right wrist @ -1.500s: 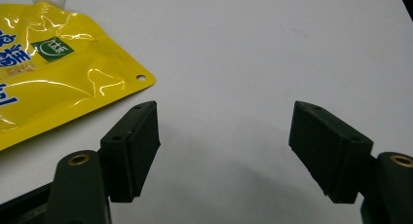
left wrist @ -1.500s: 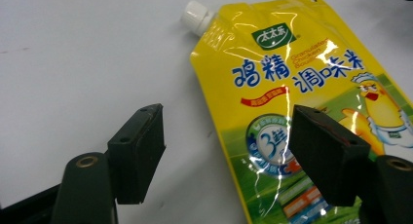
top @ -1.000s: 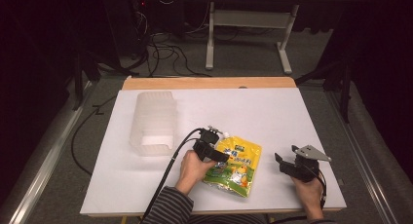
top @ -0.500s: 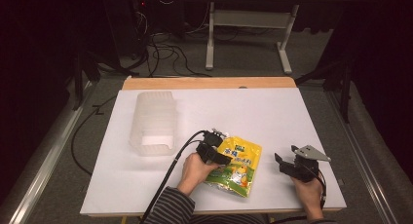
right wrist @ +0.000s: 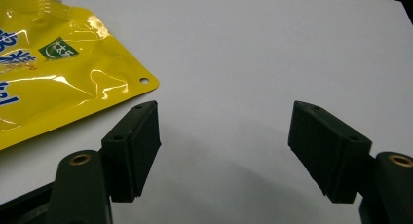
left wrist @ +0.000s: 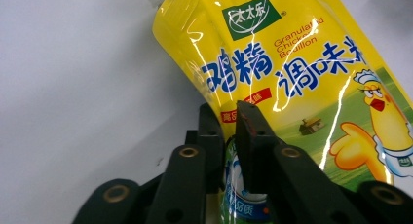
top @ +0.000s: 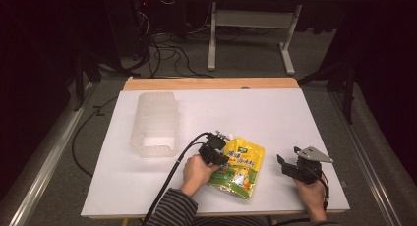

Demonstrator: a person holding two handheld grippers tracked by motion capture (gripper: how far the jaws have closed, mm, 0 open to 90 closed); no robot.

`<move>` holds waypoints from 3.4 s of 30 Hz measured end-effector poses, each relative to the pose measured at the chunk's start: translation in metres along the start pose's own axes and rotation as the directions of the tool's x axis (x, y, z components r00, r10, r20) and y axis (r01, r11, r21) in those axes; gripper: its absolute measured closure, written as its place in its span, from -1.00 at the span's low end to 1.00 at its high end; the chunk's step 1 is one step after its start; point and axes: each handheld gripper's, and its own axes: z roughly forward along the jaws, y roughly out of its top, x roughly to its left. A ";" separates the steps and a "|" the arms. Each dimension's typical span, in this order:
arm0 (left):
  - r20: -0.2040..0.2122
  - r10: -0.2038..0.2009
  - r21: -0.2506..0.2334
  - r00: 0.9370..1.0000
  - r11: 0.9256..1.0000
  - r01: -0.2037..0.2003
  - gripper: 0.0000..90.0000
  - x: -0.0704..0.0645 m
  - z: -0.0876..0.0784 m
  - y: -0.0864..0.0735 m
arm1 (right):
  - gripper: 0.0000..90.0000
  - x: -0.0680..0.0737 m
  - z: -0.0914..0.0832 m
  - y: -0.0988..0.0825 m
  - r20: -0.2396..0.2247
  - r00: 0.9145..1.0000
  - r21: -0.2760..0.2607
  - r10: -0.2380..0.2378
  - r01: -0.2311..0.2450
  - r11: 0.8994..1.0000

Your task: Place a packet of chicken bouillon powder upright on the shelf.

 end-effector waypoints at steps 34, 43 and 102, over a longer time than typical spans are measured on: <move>0.070 0.145 -0.282 0.987 0.952 -0.120 1.00 -0.022 -0.083 0.013 | -0.38 0.000 -0.002 -0.001 -0.008 1.000 -0.013 0.017 -0.017 1.000; 0.015 0.184 -0.309 0.983 0.936 -0.170 1.00 -0.029 -0.107 0.019 | -0.38 0.000 -0.002 -0.001 -0.012 1.000 -0.017 0.016 -0.017 1.000; -0.273 0.027 -0.454 0.962 0.878 -0.154 1.00 0.060 -0.214 0.002 | -0.37 0.001 0.000 0.000 -0.014 1.000 0.004 -0.004 0.004 1.000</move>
